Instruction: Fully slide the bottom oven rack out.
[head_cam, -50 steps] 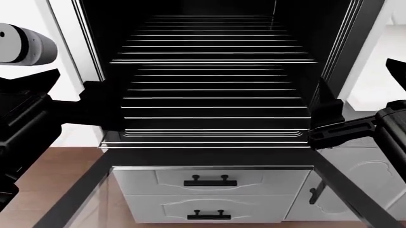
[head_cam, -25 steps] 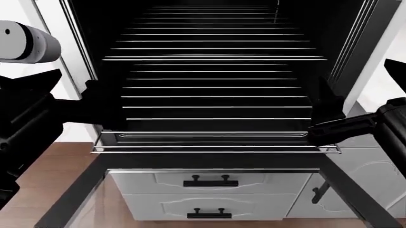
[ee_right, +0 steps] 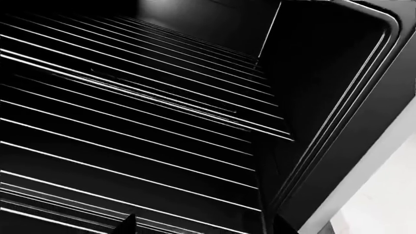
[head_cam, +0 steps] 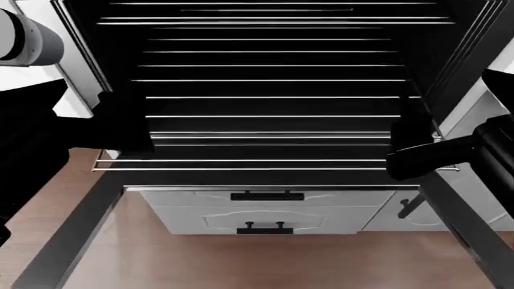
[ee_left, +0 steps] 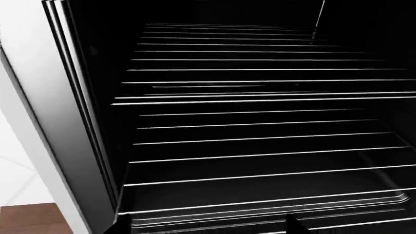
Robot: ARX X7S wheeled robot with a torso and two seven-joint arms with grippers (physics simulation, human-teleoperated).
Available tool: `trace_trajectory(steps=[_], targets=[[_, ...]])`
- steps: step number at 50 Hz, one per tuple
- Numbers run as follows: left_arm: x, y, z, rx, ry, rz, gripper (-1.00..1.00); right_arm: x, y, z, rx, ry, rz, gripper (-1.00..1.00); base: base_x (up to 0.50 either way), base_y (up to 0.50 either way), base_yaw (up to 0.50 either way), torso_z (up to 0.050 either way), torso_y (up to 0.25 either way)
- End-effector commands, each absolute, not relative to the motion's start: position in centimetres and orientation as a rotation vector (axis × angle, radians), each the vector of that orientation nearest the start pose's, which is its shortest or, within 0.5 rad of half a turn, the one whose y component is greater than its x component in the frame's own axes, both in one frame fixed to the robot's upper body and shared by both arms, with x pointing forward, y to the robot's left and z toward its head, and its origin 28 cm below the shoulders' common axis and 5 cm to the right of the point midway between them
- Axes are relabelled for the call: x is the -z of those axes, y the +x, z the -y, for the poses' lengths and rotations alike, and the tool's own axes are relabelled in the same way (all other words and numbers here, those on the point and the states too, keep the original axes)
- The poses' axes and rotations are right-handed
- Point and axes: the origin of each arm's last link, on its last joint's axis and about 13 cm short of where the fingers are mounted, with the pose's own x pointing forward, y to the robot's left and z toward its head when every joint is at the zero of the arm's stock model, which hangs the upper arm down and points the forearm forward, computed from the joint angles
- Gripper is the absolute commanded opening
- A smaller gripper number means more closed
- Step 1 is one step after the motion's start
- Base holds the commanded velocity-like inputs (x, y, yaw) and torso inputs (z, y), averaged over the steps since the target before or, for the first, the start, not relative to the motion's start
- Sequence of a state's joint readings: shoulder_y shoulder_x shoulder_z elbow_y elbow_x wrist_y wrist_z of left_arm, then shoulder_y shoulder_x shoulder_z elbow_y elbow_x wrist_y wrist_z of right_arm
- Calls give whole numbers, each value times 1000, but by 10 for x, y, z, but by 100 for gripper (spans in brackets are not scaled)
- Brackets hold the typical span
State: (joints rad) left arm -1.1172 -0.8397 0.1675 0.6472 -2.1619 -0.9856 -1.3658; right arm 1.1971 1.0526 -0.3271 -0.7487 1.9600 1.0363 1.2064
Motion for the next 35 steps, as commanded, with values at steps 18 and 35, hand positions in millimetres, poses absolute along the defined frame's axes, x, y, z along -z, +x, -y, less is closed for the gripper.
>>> trace_trajectory(steps=[18,35], targets=[[-330,201,-228,162,-29,-80,100,-318,193,139,-61,-242,-65,100,0,0,0,0,-113],[-333,265,-212,188,-20,-188,100,-331,243,133,-53,-219,-168,100,0,0,0,0,0]])
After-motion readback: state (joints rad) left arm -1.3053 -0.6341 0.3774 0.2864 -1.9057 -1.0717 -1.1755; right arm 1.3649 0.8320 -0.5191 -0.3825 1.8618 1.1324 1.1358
